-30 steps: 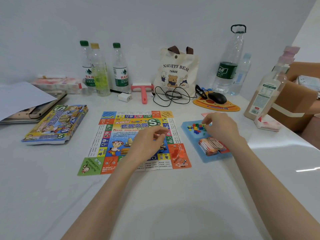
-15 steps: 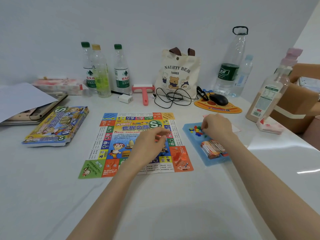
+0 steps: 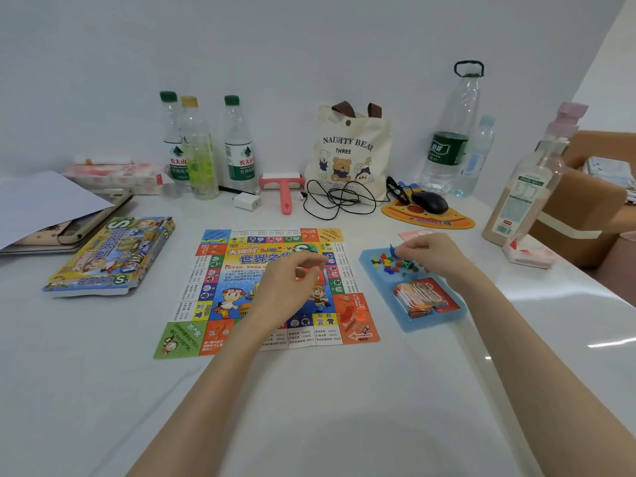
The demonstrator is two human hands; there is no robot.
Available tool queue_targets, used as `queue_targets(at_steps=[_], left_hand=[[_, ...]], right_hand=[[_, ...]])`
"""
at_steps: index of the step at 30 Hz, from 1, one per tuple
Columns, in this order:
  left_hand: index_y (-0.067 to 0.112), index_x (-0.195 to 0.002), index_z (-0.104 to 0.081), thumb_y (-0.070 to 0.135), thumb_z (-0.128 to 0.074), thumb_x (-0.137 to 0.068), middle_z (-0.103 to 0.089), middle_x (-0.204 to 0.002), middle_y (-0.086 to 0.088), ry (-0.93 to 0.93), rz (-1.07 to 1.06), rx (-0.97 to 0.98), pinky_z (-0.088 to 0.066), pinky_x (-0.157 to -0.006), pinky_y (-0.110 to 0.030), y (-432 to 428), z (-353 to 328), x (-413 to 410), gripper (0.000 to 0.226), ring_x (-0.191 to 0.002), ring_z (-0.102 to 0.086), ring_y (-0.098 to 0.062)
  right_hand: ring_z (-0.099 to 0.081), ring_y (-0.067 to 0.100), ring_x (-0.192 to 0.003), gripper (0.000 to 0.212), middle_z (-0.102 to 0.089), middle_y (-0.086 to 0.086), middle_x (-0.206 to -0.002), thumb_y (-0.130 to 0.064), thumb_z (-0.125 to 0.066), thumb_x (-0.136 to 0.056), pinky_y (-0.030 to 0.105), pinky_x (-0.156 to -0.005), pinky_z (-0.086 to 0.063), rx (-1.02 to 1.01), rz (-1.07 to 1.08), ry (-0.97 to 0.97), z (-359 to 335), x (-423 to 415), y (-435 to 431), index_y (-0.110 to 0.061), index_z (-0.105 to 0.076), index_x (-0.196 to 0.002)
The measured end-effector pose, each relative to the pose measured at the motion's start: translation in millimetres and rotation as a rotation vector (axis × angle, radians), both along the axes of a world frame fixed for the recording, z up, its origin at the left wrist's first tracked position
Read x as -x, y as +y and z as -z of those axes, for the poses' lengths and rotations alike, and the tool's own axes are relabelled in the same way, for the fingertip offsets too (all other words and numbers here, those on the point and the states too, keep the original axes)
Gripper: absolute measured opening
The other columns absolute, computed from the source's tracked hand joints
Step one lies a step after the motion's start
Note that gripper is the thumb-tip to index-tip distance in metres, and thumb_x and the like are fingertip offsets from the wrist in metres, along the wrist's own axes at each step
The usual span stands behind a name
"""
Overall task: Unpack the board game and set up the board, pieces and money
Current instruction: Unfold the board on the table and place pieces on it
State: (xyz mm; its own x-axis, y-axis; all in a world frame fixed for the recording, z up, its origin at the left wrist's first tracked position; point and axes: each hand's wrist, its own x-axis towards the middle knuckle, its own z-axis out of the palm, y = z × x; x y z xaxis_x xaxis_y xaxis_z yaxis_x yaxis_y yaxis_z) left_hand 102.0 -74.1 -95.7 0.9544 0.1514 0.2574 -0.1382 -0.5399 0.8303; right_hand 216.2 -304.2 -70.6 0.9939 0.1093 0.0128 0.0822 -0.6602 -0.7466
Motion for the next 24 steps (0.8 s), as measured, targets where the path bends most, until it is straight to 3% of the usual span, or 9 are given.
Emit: queue_targets(at_steps=[2, 6, 9, 13, 19, 21, 24], left_hand=[[0.028, -0.107, -0.068, 0.015, -0.054, -0.096, -0.069, -0.103, 0.013, -0.002, 0.006, 0.036, -0.046, -0.070, -0.005, -0.1, -1.8, 0.4, 0.021, -0.089, -0.061, 0.002], [0.033, -0.105, -0.067, 0.023, -0.057, -0.095, -0.070, -0.107, 0.009, 0.006, 0.045, 0.152, -0.051, -0.089, -0.024, -1.9, -6.9, 1.4, 0.018, -0.100, -0.064, -0.007], [0.041, -0.103, -0.065, 0.030, -0.060, -0.092, -0.071, -0.106, 0.009, 0.030, 0.106, 0.238, -0.053, -0.089, -0.026, -3.2, -12.1, 4.5, 0.016, -0.095, -0.067, -0.007], [0.034, -0.094, -0.071, 0.030, -0.064, -0.090, -0.074, -0.088, 0.013, 0.060, 0.178, 0.306, -0.054, -0.077, -0.014, -6.5, -18.1, 10.7, 0.010, -0.081, -0.069, -0.003], [0.025, -0.090, -0.075, 0.031, -0.068, -0.086, -0.075, -0.087, 0.007, 0.103, 0.162, 0.302, -0.055, -0.082, -0.028, -3.1, -20.2, 11.5, 0.010, -0.083, -0.070, -0.015], [0.027, -0.085, -0.074, 0.030, -0.067, -0.086, -0.074, -0.081, 0.010, 0.089, 0.147, 0.247, -0.055, -0.078, -0.026, -2.0, -19.7, 11.1, 0.007, -0.080, -0.071, -0.014], [0.025, -0.082, -0.072, 0.023, -0.067, -0.088, -0.073, -0.075, 0.010, 0.044, 0.134, 0.147, -0.055, -0.071, -0.022, -0.9, -18.5, 10.3, 0.008, -0.071, -0.069, -0.010]], right_hand=[[-0.056, 0.009, -0.079, 0.010, -0.069, -0.003, -0.096, -0.027, -0.066, -0.089, 0.026, -0.074, -0.048, -0.124, -0.056, 0.089, -6.6, 5.6, 0.0, -0.022, -0.073, -0.083], [-0.046, 0.007, -0.061, 0.013, -0.075, 0.003, -0.095, -0.018, -0.060, -0.093, 0.015, -0.052, -0.045, -0.509, -0.241, 0.346, -24.5, 32.3, 9.4, -0.009, -0.070, -0.096], [-0.047, 0.006, -0.057, 0.012, -0.073, 0.000, -0.085, -0.016, -0.059, -0.091, 0.015, -0.048, -0.044, -0.613, -0.332, 0.488, -26.9, 51.6, 19.8, -0.010, -0.068, -0.090], [-0.051, 0.004, -0.057, 0.019, -0.072, -0.002, -0.083, -0.025, -0.063, -0.079, 0.015, -0.051, -0.047, -0.619, -0.443, 0.573, -23.2, 68.9, 32.8, -0.011, -0.068, -0.091], [-0.050, 0.004, -0.061, 0.017, -0.072, -0.004, -0.084, -0.027, -0.063, -0.081, 0.015, -0.054, -0.047, -0.618, -0.458, 0.537, -15.3, 72.4, 38.6, -0.014, -0.071, -0.090], [-0.051, 0.005, -0.063, 0.018, -0.072, -0.004, -0.089, -0.027, -0.065, -0.083, 0.015, -0.055, -0.046, -0.536, -0.449, 0.477, -14.4, 72.9, 36.3, -0.015, -0.071, -0.094], [-0.051, 0.004, -0.065, 0.017, -0.074, -0.009, -0.091, -0.030, -0.060, -0.093, 0.015, -0.058, -0.045, -0.288, -0.367, 0.225, -15.1, 77.6, 33.9, -0.018, -0.072, -0.096]])
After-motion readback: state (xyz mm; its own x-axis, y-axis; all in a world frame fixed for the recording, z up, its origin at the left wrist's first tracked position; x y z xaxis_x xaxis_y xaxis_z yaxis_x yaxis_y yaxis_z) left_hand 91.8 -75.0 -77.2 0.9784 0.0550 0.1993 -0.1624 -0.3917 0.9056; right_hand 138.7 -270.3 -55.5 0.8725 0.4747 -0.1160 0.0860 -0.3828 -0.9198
